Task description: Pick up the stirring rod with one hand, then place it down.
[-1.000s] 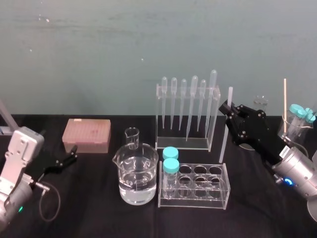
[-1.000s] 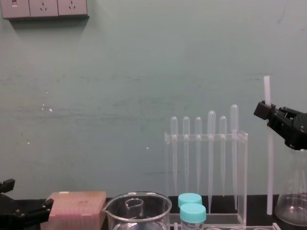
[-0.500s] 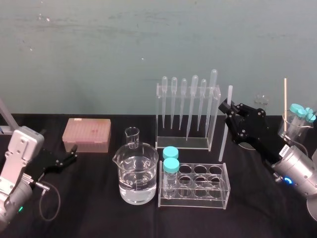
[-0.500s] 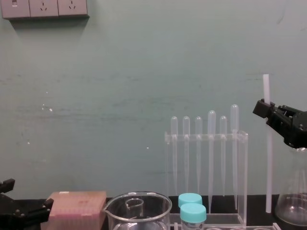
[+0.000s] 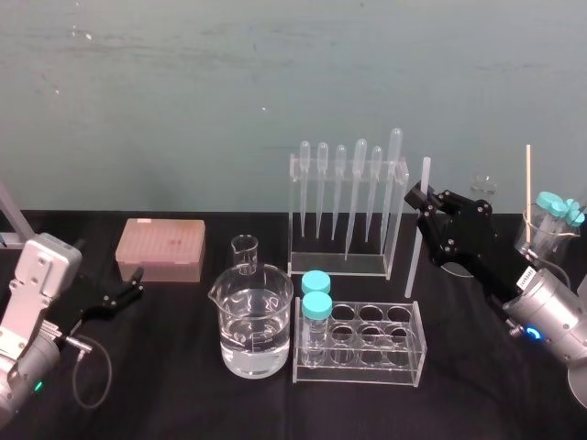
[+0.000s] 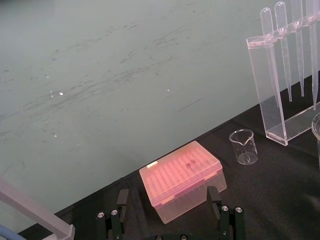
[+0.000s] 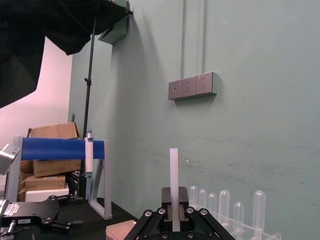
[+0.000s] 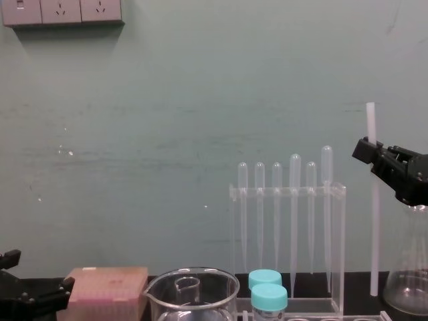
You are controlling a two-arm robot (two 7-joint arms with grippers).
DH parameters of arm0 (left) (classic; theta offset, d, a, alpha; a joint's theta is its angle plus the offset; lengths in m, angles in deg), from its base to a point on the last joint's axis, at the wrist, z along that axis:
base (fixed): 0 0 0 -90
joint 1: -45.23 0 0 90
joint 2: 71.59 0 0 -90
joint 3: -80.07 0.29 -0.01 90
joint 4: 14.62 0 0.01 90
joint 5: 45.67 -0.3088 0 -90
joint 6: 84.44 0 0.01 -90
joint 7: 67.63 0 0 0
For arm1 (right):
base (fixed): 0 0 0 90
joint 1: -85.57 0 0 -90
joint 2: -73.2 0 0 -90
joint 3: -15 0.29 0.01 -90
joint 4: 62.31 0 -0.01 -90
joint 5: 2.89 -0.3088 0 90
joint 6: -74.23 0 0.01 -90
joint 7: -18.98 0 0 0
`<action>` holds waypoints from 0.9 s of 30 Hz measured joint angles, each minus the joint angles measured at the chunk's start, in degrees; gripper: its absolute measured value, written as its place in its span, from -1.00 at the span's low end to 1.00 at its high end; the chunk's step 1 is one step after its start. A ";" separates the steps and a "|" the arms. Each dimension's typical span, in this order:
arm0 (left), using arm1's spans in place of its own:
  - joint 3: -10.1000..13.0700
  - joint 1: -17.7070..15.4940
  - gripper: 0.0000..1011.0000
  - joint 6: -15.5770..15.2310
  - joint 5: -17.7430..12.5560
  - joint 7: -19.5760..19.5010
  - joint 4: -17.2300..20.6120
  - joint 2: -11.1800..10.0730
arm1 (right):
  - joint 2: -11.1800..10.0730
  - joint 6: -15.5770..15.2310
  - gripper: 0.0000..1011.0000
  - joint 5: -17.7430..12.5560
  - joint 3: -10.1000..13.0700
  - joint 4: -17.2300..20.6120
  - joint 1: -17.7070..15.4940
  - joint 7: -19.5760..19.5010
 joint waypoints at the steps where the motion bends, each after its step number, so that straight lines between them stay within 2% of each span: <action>1: 0.00 0.00 0.98 0.00 0.00 0.00 0.00 0.00 | 0.00 0.01 -0.86 0.00 0.00 0.00 0.00 0.00; 27: 0.00 0.00 0.98 0.00 0.00 0.00 0.00 0.00 | 0.00 0.01 -0.86 0.00 0.00 0.00 0.01 0.00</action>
